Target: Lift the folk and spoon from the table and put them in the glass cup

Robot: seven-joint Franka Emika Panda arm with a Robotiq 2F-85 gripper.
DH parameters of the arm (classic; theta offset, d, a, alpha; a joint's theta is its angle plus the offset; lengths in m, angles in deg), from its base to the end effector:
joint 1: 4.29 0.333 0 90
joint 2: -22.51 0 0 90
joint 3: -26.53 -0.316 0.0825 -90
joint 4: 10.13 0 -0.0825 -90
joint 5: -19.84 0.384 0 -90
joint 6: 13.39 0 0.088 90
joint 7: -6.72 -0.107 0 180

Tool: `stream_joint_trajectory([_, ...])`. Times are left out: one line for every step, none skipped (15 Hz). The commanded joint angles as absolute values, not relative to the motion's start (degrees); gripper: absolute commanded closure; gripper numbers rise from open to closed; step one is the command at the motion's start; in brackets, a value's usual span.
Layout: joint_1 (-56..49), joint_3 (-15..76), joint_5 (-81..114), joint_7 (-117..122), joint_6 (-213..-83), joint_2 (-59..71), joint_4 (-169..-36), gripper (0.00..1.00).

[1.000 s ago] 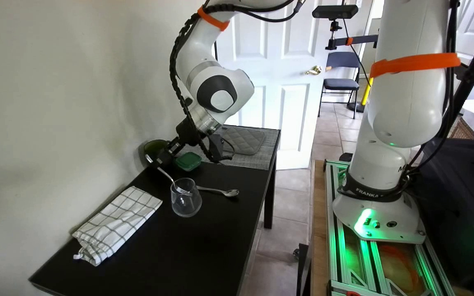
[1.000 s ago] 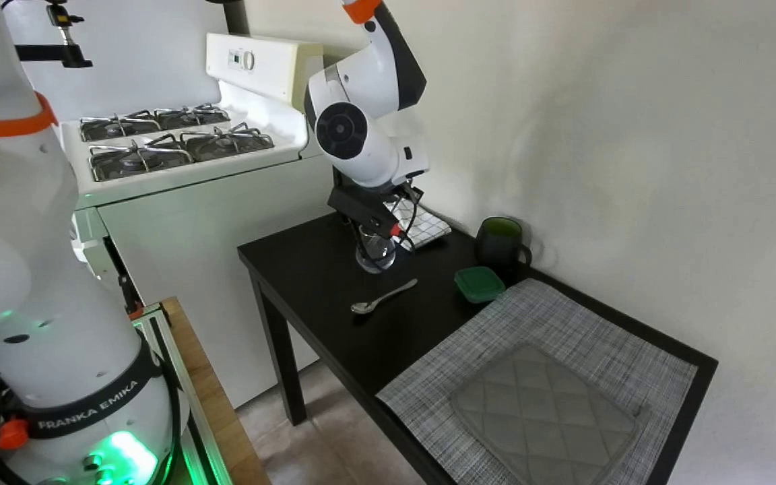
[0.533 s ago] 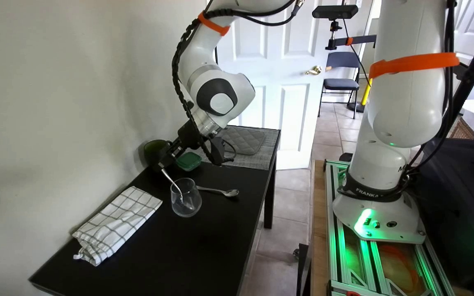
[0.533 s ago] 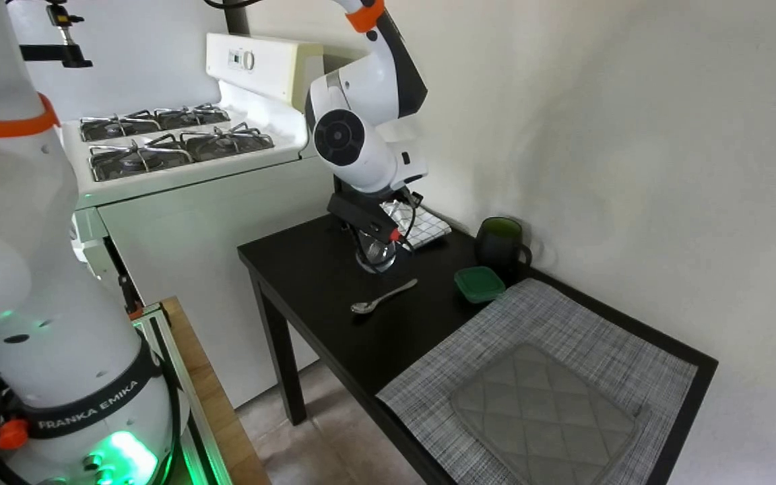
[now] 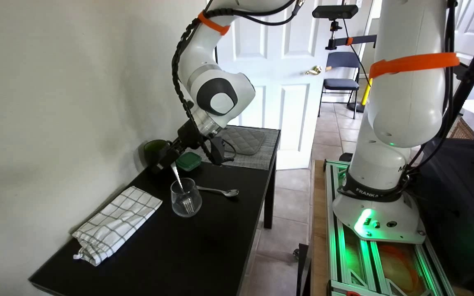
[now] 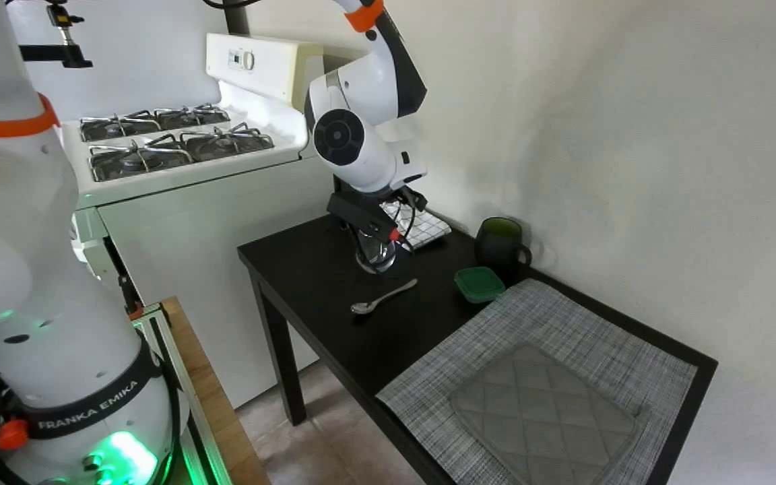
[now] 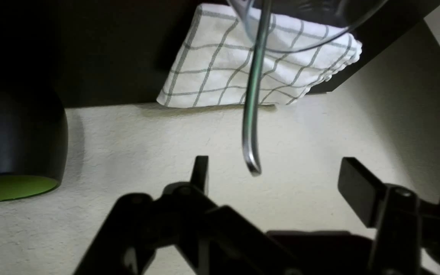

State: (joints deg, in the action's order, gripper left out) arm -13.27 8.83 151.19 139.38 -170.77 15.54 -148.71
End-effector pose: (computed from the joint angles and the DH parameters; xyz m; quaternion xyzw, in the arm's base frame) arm 0.4580 0.0421 0.2439 -0.8878 -0.1134 -0.4066 0.1832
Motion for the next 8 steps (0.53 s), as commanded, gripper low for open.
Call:
stream_joint_trajectory([-13.5,8.2,147.7,134.2,-171.8,19.1,-150.9,0.00])
stream_joint_trajectory([-13.6,8.2,146.4,132.3,-171.8,20.1,-151.3,0.00])
stream_joint_trajectory([-7.7,14.4,143.7,128.8,-171.8,21.3,-151.8,0.00])
stream_joint_trajectory([-7.3,14.9,140.7,125.5,-172.7,22.1,-152.2,0.00])
stream_joint_trajectory([-6.5,15.9,137.3,122.0,-174.2,22.8,-152.4,0.00])
stream_joint_trajectory([-5.9,16.9,134.1,118.5,-175.5,23.4,-152.8,0.00])
stream_joint_trajectory([-5.4,17.6,129.9,114.3,-177.4,23.7,-153.0,0.00])
stream_joint_trajectory([-4.9,18.2,125.5,110.0,-178.9,23.6,-153.6,0.00])
